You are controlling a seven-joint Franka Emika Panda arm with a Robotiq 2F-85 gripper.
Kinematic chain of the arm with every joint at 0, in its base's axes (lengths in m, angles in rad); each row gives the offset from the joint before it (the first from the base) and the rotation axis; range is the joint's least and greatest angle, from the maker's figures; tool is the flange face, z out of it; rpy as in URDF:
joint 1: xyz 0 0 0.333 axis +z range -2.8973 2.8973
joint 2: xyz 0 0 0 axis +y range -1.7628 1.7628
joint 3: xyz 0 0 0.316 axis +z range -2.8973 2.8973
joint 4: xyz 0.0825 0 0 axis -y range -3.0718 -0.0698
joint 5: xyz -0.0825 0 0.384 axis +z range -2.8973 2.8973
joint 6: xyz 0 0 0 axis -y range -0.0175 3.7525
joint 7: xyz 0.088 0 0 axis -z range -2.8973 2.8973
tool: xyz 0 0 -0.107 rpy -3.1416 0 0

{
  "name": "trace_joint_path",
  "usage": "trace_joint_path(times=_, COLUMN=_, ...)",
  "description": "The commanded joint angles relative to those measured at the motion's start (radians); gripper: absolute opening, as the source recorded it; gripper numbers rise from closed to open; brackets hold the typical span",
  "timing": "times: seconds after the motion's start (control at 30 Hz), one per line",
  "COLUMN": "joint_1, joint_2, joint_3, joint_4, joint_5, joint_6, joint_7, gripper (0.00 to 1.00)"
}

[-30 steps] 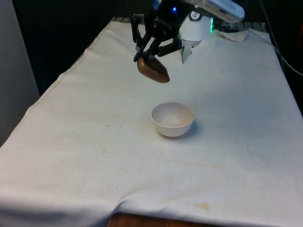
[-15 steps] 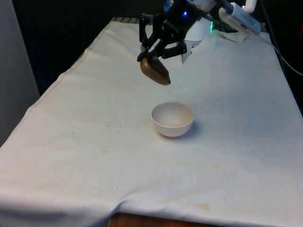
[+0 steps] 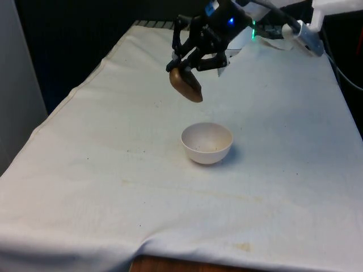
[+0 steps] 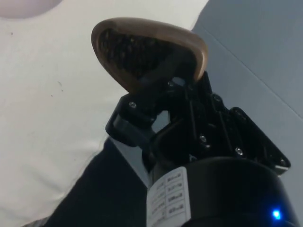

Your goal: Pour the coffee beans from the cup into the bowl.

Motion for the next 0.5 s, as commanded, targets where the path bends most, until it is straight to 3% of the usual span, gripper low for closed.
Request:
trace_joint_path(times=0.0, joint_1=0.007, joint_2=0.004, joint_3=0.000, joint_4=0.006, joint_5=-0.014, joint_6=-0.015, joint_7=0.007, gripper=0.01)
trace_joint_path(times=0.03, joint_1=0.008, joint_2=0.004, joint_3=0.004, joint_4=0.006, joint_5=-0.022, joint_6=-0.021, joint_7=0.011, gripper=0.01)
trace_joint_path(times=0.07, joint_1=0.000, joint_2=0.000, joint_3=0.007, joint_4=0.000, joint_5=-0.015, joint_6=-0.010, joint_7=0.008, gripper=0.01)
trace_joint_path(times=0.1, joint_1=0.009, joint_2=0.004, joint_3=0.007, joint_4=0.006, joint_5=-0.030, joint_6=-0.027, joint_7=0.015, gripper=0.01)
trace_joint_path(times=0.3, joint_1=0.008, joint_2=0.006, joint_3=0.032, joint_4=0.007, joint_5=-0.085, joint_6=-0.067, joint_7=0.043, gripper=0.01)
trace_joint_path(times=0.33, joint_1=0.000, joint_2=0.002, joint_3=0.037, joint_4=0.001, joint_5=-0.080, joint_6=-0.058, joint_7=0.041, gripper=0.01)
trace_joint_path(times=0.37, joint_1=0.008, joint_2=0.007, joint_3=0.039, joint_4=0.007, joint_5=-0.100, joint_6=-0.078, joint_7=0.050, gripper=0.01)
trace_joint_path(times=0.47, joint_1=0.008, joint_2=0.008, joint_3=0.049, joint_4=0.007, joint_5=-0.122, joint_6=-0.095, joint_7=0.060, gripper=0.01)
